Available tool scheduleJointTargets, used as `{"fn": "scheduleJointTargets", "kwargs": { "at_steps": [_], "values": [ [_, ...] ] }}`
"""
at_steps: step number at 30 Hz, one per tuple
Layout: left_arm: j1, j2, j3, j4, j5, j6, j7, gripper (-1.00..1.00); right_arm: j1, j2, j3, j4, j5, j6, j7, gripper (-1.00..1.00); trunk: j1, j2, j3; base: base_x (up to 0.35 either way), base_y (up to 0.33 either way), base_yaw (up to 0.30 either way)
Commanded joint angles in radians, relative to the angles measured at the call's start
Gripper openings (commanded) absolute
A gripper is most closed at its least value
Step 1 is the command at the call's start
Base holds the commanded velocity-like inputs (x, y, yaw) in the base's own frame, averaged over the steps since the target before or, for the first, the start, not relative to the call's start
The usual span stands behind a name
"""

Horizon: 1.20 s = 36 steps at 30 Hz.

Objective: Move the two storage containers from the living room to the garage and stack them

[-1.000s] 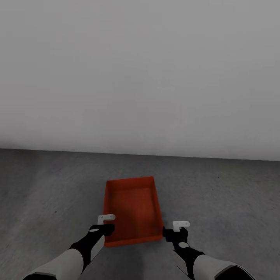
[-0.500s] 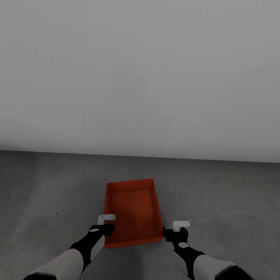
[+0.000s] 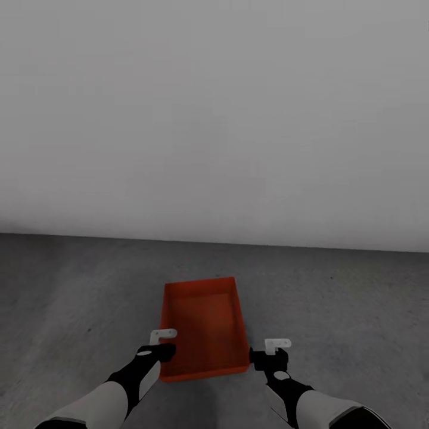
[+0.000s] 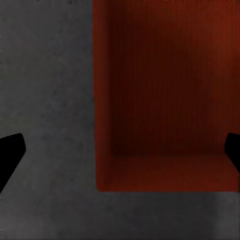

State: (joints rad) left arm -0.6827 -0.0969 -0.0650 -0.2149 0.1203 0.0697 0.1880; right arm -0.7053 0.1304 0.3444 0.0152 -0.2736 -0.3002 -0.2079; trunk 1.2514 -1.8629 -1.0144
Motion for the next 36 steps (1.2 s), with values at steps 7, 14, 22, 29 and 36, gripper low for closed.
{"fn": "scheduleJointTargets", "kwargs": {
  "at_steps": [7, 14, 22, 29, 36],
  "values": [
    [0.0, 0.001, -0.007, 0.002, 0.016, 0.005, 0.006, 1.0, 0.0, 0.001, 0.008, 0.002, -0.01, -0.007, -0.001, 1.0, -0.027, 0.049, 0.021, 0.0, 0.0, 0.0],
    [0.0, 0.002, -0.009, -0.004, 0.116, 0.004, -0.002, 1.0, 0.0, 0.001, 0.008, 0.002, -0.01, -0.008, -0.002, 1.0, -0.054, 0.098, 0.043, 0.0, 0.0, 0.0],
    [0.0, 0.003, -0.009, -0.006, 0.142, 0.004, -0.009, 1.0, -0.001, 0.001, 0.008, 0.002, -0.01, -0.008, -0.001, 1.0, -0.085, 0.154, 0.068, 0.0, 0.0, 0.0],
    [0.0, -0.001, -0.009, 0.004, 0.146, -0.008, -0.01, 1.0, -0.001, 0.001, 0.008, 0.002, -0.01, -0.008, -0.001, 1.0, -0.111, 0.203, 0.09, 0.0, 0.0, 0.0],
    [0.0, 0.006, -0.011, 0.029, 0.144, -0.078, -0.009, 1.0, 0.0, 0.001, 0.008, 0.002, -0.01, -0.008, -0.002, 1.0, -0.138, 0.252, 0.112, 0.0, 0.0, 0.0]
  ]
}}
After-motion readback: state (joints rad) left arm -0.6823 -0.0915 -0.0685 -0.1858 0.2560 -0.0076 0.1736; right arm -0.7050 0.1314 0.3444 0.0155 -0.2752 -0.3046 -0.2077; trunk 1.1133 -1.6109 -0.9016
